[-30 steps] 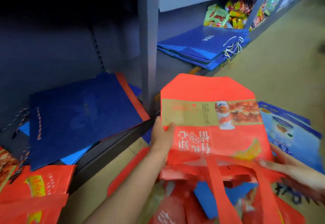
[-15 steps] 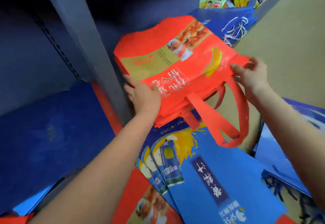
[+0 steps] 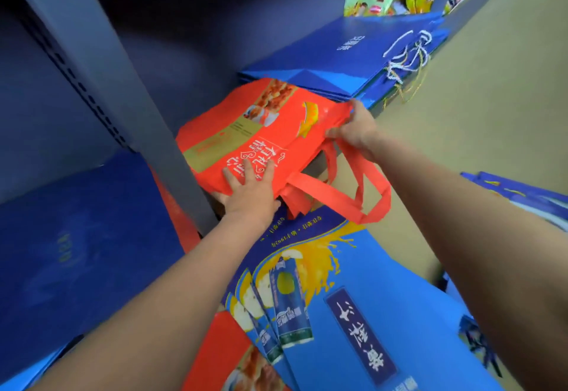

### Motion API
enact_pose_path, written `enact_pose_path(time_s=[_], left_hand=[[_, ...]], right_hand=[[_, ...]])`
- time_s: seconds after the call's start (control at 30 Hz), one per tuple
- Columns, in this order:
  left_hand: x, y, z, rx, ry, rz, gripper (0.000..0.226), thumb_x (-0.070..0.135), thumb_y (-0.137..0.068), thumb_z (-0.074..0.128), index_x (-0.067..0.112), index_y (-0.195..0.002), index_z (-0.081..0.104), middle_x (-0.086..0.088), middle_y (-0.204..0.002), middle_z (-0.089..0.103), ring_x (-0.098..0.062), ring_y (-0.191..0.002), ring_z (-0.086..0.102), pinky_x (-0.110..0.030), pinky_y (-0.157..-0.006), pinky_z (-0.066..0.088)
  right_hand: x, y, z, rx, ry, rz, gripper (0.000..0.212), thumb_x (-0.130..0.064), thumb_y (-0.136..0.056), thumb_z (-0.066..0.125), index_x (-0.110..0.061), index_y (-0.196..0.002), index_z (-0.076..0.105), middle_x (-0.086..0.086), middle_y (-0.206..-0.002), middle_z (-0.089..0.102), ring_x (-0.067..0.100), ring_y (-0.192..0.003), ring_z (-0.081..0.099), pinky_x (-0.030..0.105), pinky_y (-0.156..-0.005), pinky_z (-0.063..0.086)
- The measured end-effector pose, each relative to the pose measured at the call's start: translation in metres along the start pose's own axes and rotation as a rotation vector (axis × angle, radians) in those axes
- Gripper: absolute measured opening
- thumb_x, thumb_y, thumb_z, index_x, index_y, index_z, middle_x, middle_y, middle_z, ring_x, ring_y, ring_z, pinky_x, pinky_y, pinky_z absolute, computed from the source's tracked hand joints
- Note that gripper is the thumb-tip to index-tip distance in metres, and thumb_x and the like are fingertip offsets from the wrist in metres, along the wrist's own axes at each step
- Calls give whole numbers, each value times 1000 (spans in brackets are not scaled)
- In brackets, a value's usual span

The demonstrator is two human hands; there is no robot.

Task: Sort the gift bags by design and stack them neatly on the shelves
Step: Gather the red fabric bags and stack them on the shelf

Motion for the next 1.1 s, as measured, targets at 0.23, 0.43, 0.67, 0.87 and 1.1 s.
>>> enact_pose_path(time_s=[0.23,0.43,0.67,0.87,1.1], left_hand=[[-27,-16,-14,29,59,-51,68,39,-96,44,31,-150,4,-24,-154,-3,-49,-139,0,-53,-113,9],[-9,29,-15,228,-116,151,79,31,-91,55,28,-150,2,-12,-156,-11,-38,-143,-7,-60,-110,12],[-69,141,14,479,-63,525,58,18,-70,36,13,-127,45,-16,-135,50,-28,-123,50,-46,-101,40],[-191,229,38,475,-69,255,56,24,-70,39,15,-125,40,-14,-133,51,-25,-118,39,-44,-102,28],[-320,331,66,68,-205,-405,130,51,-49,83,19,-149,6,-27,-149,25,-47,-133,31,-64,-98,32]], right_hand=[[-20,13,46,-191,252,-134,71,-18,-85,65,-11,-145,28,7,-149,33,21,-136,33,22,-105,24],[-8,12,21,87,246,-128,49,-17,-83,58,-17,-132,49,16,-140,41,32,-126,42,43,-107,33],[17,126,32,22,37,-141,42,-13,-78,64,-10,-120,57,13,-122,53,23,-112,49,27,-91,37],[11,227,110,-53,-12,-78,30,0,-85,58,-10,-113,58,19,-114,54,21,-87,53,19,-70,36],[-39,356,294,-654,-205,87,45,-7,-85,64,-3,-126,44,11,-117,50,18,-82,51,21,-65,40]])
Point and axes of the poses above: each hand's wrist, its own y-axis away from the middle knuckle, its own z-axis out of the palm, x = y × z, the point moved 7 cm from there along -y, towards the middle knuckle
